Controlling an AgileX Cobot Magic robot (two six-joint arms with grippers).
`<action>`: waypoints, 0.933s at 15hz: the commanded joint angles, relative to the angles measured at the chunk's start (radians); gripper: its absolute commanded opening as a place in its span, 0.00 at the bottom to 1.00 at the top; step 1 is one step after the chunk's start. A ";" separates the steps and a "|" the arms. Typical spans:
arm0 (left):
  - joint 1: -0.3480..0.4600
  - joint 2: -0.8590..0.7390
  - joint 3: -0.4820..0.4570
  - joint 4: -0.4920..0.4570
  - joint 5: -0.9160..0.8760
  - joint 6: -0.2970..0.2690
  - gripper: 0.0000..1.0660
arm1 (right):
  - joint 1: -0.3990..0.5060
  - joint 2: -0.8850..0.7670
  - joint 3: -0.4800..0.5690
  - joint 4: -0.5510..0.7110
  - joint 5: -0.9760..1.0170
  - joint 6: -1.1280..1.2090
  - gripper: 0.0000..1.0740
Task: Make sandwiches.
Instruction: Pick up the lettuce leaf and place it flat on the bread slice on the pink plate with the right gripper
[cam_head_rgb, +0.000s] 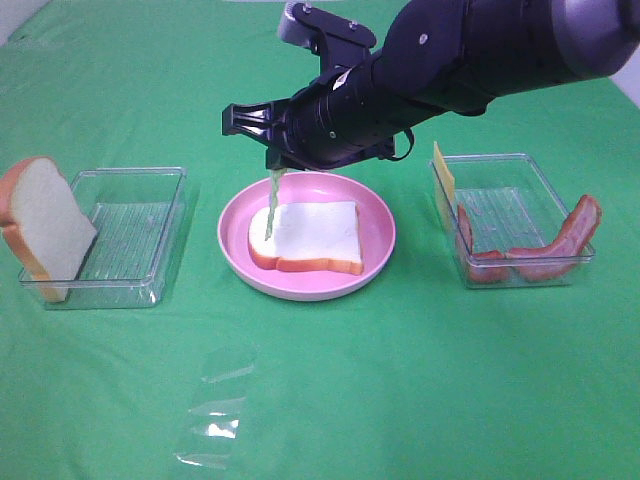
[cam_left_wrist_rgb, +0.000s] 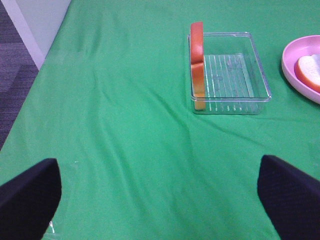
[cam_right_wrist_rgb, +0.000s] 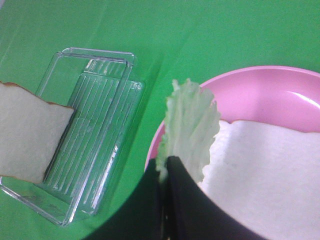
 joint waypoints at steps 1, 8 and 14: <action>0.002 -0.015 0.003 0.000 -0.007 0.000 0.94 | 0.001 0.017 -0.005 0.007 -0.012 -0.021 0.00; 0.002 -0.015 0.003 0.000 -0.007 0.000 0.94 | -0.003 0.102 -0.005 -0.037 0.004 -0.131 0.00; 0.002 -0.015 0.003 0.000 -0.007 0.000 0.94 | -0.006 0.135 -0.005 -0.191 -0.022 -0.130 0.00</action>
